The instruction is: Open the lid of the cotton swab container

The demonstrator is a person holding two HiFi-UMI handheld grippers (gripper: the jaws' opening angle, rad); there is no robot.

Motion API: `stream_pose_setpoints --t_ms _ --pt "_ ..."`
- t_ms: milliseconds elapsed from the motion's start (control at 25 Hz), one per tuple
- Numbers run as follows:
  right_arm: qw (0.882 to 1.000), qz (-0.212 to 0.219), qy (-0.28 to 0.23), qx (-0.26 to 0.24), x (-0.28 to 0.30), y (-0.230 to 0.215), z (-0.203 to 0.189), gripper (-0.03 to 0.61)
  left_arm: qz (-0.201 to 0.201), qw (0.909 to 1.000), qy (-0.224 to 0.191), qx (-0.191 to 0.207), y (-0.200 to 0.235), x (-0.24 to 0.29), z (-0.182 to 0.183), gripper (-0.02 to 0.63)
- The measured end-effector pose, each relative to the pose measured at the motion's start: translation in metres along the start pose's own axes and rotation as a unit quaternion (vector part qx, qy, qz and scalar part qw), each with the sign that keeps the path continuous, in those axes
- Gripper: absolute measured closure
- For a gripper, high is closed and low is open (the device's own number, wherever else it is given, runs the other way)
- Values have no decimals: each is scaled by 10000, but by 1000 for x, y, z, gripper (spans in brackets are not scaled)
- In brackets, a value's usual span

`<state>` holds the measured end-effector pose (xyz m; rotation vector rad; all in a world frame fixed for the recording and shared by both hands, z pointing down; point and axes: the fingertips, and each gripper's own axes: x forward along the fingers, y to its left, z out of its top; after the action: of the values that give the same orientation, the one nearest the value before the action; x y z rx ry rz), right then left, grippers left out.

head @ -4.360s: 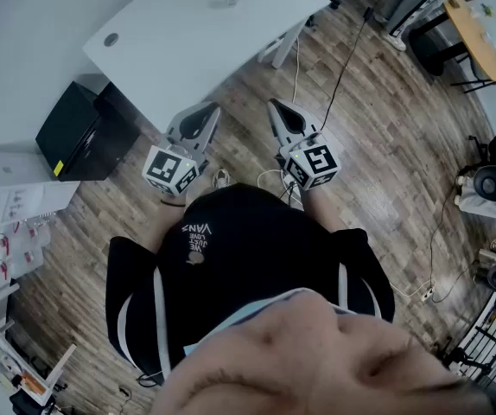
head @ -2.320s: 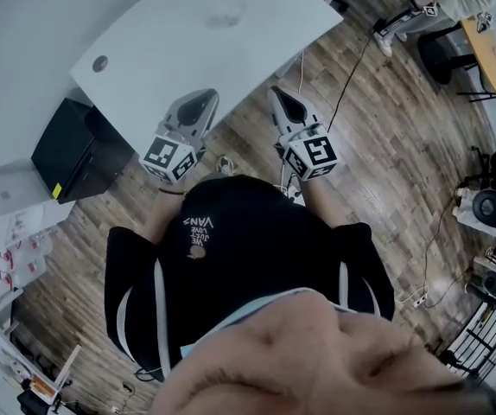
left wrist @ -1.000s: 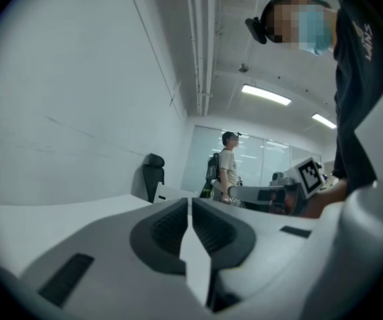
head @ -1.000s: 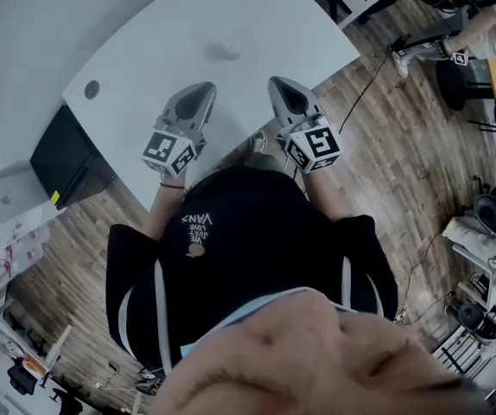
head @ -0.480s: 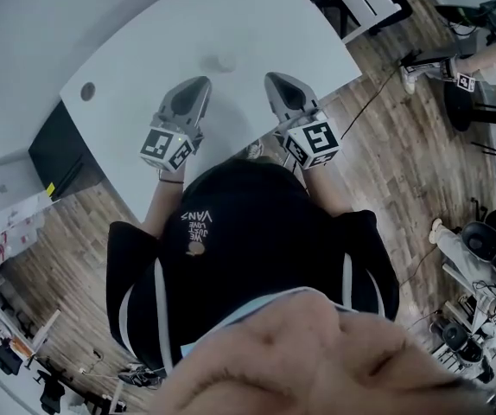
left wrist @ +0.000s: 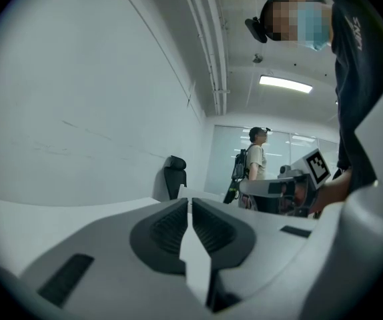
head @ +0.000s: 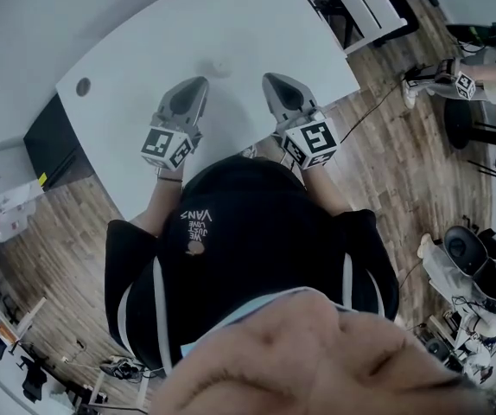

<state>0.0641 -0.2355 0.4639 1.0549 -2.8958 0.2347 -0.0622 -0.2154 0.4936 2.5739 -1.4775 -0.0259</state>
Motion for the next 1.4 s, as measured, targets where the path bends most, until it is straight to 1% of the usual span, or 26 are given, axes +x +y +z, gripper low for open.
stream_pose_setpoints --t_ms 320,480,600,920,1280,1360,1400 --pt "9997 210 106 -48 0 -19 -6 566 229 9997 105 23 2 23 -20 586" --pt "9996 258 122 -46 4 -24 -6 566 368 9988 232 229 6 29 -33 586" --pt "9995 289 135 -17 4 -24 -8 566 363 9984 325 290 7 30 -44 586" --pt "9993 310 209 64 1 -25 -18 566 393 9969 628 259 12 37 -77 584" --pt "9991 291 303 90 1 -32 -26 566 447 9936 1035 65 23 47 -110 584" --pt "9990 300 310 92 1 -32 -26 566 493 9926 1113 13 25 48 -114 580" --pt "9990 302 310 96 0 -32 -26 566 517 9920 1151 -23 26 49 -117 559"
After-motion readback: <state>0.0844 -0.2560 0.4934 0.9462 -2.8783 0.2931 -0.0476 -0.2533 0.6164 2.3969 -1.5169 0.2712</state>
